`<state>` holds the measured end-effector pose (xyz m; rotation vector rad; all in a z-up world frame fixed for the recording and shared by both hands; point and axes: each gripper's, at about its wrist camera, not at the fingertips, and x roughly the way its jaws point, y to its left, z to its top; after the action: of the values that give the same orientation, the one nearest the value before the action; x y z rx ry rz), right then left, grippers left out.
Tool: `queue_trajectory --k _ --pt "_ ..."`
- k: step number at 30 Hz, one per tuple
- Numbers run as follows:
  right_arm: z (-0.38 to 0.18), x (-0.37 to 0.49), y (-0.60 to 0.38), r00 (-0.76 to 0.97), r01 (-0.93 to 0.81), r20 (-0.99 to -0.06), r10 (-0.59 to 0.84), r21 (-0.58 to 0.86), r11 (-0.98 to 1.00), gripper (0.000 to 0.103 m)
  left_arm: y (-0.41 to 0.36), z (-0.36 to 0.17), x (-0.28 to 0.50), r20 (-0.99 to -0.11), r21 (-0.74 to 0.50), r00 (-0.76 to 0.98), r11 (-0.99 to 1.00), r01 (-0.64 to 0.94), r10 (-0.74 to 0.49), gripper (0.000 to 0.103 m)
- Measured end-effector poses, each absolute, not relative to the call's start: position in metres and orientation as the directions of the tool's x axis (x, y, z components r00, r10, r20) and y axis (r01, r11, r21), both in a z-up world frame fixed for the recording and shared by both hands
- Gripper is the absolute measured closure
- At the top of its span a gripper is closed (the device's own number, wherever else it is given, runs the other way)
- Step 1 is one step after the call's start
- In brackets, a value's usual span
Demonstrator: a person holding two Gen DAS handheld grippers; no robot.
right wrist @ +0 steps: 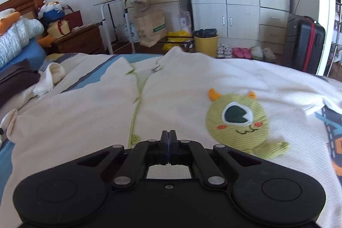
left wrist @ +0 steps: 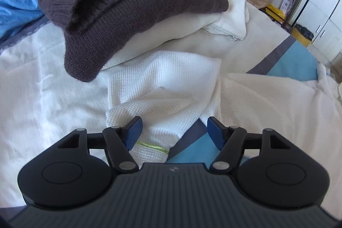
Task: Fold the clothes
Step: 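Grasp the robe sleeve cuff with the left gripper, then lift the sleeve with the left gripper and fold it across the robe front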
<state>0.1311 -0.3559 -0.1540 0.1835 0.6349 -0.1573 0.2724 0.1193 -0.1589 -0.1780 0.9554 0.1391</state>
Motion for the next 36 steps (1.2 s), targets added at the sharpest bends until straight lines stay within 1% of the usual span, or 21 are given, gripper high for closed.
queue_trajectory --k 2,4,7,10,13,14,16,17,18,19,20,21,22,23,24,25,26,28,31,33,36 --pt "-0.156 0.133 -0.350 0.795 0.150 -0.606 -0.024 0.158 0.976 0.101 0.115 -0.160 0.272 -0.824 -0.039 0.563 0.984 -0.172 0.066 0.033" --pt "-0.160 0.136 -0.339 0.787 0.097 -0.616 0.043 0.193 0.976 0.096 0.111 -0.160 0.271 -0.825 0.012 0.557 0.989 -0.147 0.093 0.032" --pt "-0.167 0.143 -0.323 0.762 0.062 -0.644 0.073 0.184 0.981 0.095 0.104 -0.163 0.270 -0.825 0.092 0.549 0.990 -0.110 0.138 0.027" --pt "-0.170 0.147 -0.310 0.745 0.038 -0.661 0.090 0.177 0.984 0.093 0.105 -0.161 0.268 -0.813 0.148 0.550 0.981 -0.122 0.191 0.027" --pt "-0.168 0.148 -0.301 0.741 0.033 -0.663 0.107 0.195 0.980 0.089 0.124 -0.150 0.261 -0.784 0.129 0.574 0.967 -0.222 0.236 0.025" --pt "-0.167 0.149 -0.299 0.741 0.032 -0.661 0.115 0.207 0.978 0.088 0.132 -0.147 0.258 -0.780 0.110 0.579 0.962 -0.249 0.239 0.022" --pt "-0.164 0.149 -0.286 0.748 -0.008 -0.641 0.171 0.250 0.968 0.088 0.148 -0.149 0.253 -0.784 0.048 0.586 0.961 -0.272 0.205 0.021" --pt "-0.162 0.149 -0.276 0.743 -0.041 -0.636 0.206 0.264 0.964 0.087 0.155 -0.152 0.252 -0.789 0.009 0.589 0.962 -0.273 0.175 0.019" --pt "-0.161 0.150 -0.263 0.735 -0.078 -0.634 0.241 0.274 0.959 0.087 0.161 -0.159 0.253 -0.806 -0.030 0.577 0.964 -0.265 0.134 0.014" --pt "-0.159 0.151 -0.251 0.725 -0.115 -0.631 0.276 0.284 0.952 0.084 0.167 -0.167 0.254 -0.825 -0.069 0.558 0.964 -0.256 0.090 0.014" --pt "-0.157 0.151 -0.238 0.719 -0.147 -0.629 0.296 0.278 0.949 0.075 0.168 -0.171 0.254 -0.827 -0.069 0.557 0.968 -0.240 0.079 0.014" --pt "-0.155 0.149 -0.224 0.715 -0.177 -0.627 0.308 0.264 0.948 0.070 0.167 -0.174 0.253 -0.823 -0.055 0.562 0.974 -0.221 0.081 0.014" --pt "-0.153 0.148 -0.211 0.711 -0.206 -0.626 0.321 0.250 0.946 0.063 0.167 -0.176 0.253 -0.820 -0.040 0.567 0.978 -0.202 0.083 0.016" --pt "-0.151 0.147 -0.200 0.707 -0.230 -0.626 0.328 0.234 0.944 0.061 0.169 -0.175 0.252 -0.809 -0.044 0.581 0.979 -0.201 0.083 0.041" --pt "-0.149 0.146 -0.190 0.705 -0.249 -0.627 0.331 0.219 0.944 0.061 0.174 -0.172 0.251 -0.799 -0.077 0.598 0.972 -0.221 0.073 0.069" --pt "-0.147 0.144 -0.182 0.703 -0.262 -0.629 0.333 0.205 0.943 0.061 0.180 -0.168 0.249 -0.789 -0.124 0.612 0.961 -0.248 0.056 0.078" --pt "-0.145 0.142 -0.176 0.701 -0.271 -0.631 0.331 0.194 0.943 0.060 0.181 -0.163 0.245 -0.767 -0.099 0.635 0.961 -0.258 0.091 0.080" --pt "-0.142 0.138 -0.171 0.703 -0.269 -0.635 0.322 0.182 0.946 0.059 0.177 -0.149 0.238 -0.706 0.004 0.681 0.963 -0.270 0.194 0.080" --pt "-0.139 0.132 -0.175 0.706 -0.230 -0.649 0.284 0.169 0.958 0.058 0.174 -0.125 0.223 -0.598 0.032 0.767 0.963 -0.267 0.232 0.080" --pt "-0.137 0.127 -0.181 0.713 -0.182 -0.659 0.239 0.155 0.971 0.057 0.178 -0.111 0.210 -0.543 -0.051 0.814 0.959 -0.279 0.208 0.080" --pt "-0.135 0.116 -0.194 0.724 -0.121 -0.658 0.205 0.171 0.978 0.055 0.177 -0.089 0.193 -0.419 -0.079 0.875 0.950 -0.301 0.242 0.080"
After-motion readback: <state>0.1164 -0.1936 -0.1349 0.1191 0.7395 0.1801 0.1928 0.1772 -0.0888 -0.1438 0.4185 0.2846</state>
